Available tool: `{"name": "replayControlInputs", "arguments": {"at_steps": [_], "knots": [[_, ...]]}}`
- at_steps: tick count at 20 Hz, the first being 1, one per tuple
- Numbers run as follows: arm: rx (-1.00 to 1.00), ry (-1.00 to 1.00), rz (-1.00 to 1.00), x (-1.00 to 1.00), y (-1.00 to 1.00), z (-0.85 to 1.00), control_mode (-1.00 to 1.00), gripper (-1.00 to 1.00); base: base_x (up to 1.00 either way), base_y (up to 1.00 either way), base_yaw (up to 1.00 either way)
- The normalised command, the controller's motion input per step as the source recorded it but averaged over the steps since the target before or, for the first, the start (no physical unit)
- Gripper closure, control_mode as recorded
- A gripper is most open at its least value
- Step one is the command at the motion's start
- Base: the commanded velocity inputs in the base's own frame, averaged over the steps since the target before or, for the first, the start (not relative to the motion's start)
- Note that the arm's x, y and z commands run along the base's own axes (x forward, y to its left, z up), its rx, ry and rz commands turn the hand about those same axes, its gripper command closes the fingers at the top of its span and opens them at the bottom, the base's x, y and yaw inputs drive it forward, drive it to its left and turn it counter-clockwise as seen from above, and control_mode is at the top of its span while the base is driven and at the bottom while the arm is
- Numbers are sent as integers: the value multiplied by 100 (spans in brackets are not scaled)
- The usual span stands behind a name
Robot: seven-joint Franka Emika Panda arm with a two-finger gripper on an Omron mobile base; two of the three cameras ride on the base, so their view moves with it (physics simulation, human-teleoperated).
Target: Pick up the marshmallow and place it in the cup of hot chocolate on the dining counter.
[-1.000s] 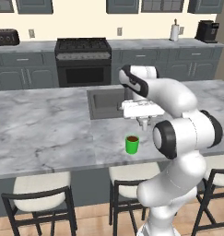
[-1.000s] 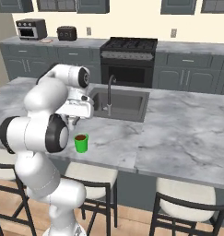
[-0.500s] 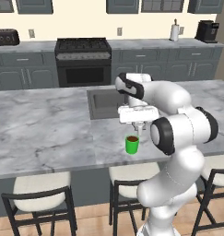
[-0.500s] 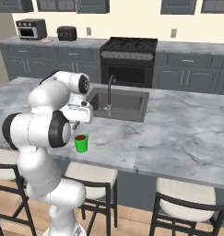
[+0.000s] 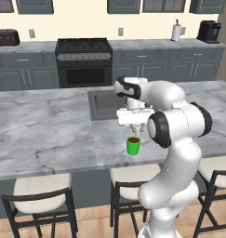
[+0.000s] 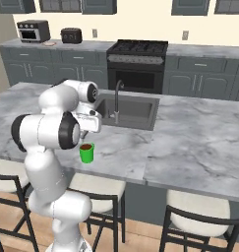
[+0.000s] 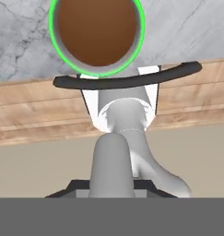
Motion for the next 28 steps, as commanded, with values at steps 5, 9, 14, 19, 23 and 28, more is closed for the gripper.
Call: {"name": "replayControlInputs", "arguments": {"at_steps": [5,9,14,19,23,28], "knots": [[0,1,0,30,0,-21,-100,100,0,0,0],[0,0,0,23,-5,-25,-100,100,0,0,0],[0,-1,0,23,-10,-30,-100,100,0,0,0],[0,-4,0,25,-3,-15,-100,100,0,0,0],[0,-6,0,35,0,-6,-100,100,0,0,0],[0,-2,0,30,0,-19,-100,100,0,0,0]]}}
